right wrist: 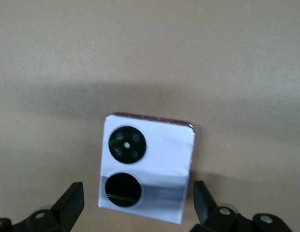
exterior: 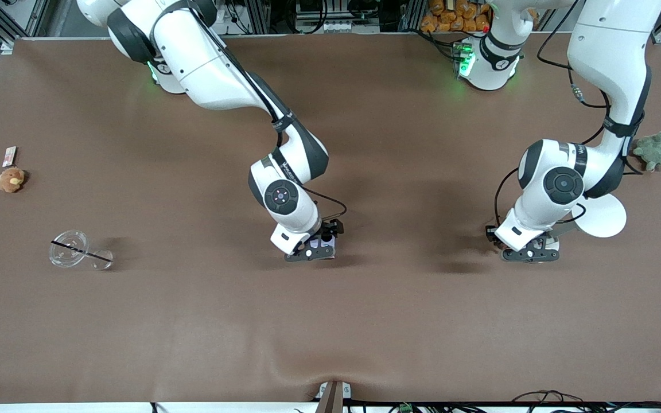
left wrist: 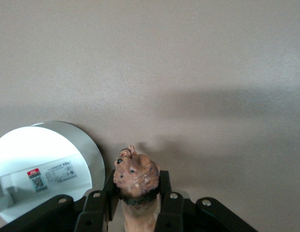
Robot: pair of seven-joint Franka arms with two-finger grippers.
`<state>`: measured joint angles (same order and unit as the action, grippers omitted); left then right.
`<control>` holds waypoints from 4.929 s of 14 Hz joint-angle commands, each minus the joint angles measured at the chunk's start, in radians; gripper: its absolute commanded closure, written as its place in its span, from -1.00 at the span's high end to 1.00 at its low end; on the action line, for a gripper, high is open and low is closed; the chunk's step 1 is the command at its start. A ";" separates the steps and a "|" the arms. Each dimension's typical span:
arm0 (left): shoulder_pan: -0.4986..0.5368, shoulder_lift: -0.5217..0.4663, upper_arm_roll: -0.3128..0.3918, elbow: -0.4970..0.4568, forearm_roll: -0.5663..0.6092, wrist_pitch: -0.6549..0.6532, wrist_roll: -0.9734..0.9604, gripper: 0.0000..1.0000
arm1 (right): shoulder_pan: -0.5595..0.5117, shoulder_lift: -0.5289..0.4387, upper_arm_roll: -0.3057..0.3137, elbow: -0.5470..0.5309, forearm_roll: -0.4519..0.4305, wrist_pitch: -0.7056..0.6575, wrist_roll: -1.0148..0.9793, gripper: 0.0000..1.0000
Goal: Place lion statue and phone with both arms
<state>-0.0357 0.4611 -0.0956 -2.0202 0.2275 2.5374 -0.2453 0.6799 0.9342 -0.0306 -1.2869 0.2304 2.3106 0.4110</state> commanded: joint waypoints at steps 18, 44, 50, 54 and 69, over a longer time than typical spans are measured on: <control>0.025 -0.031 -0.073 0.058 0.018 -0.034 0.020 1.00 | -0.080 -0.052 -0.014 0.017 -0.168 0.006 0.014 -0.78; 0.030 -0.369 -0.193 0.492 -0.137 -0.996 0.035 1.00 | -0.674 -0.231 -0.022 -0.173 -0.258 -0.313 -0.443 1.00; 0.033 -0.390 -0.234 0.486 -0.175 -1.008 0.023 1.00 | -0.689 -0.576 -0.019 -0.184 -0.244 -0.472 -0.538 1.00; 0.077 -0.462 -0.231 0.389 -0.172 -0.950 0.038 1.00 | -0.695 -0.788 -0.023 -0.212 -0.212 -0.649 -0.528 1.00; 0.184 -0.575 -0.205 0.400 -0.267 -0.962 0.190 1.00 | -0.677 -0.988 -0.023 -0.374 -0.209 -0.734 -0.409 1.00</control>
<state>0.1383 -0.1135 -0.3038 -1.6379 0.0104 1.6170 -0.0766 0.0056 -0.0395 -0.0581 -1.6481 0.0090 1.5797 -0.0066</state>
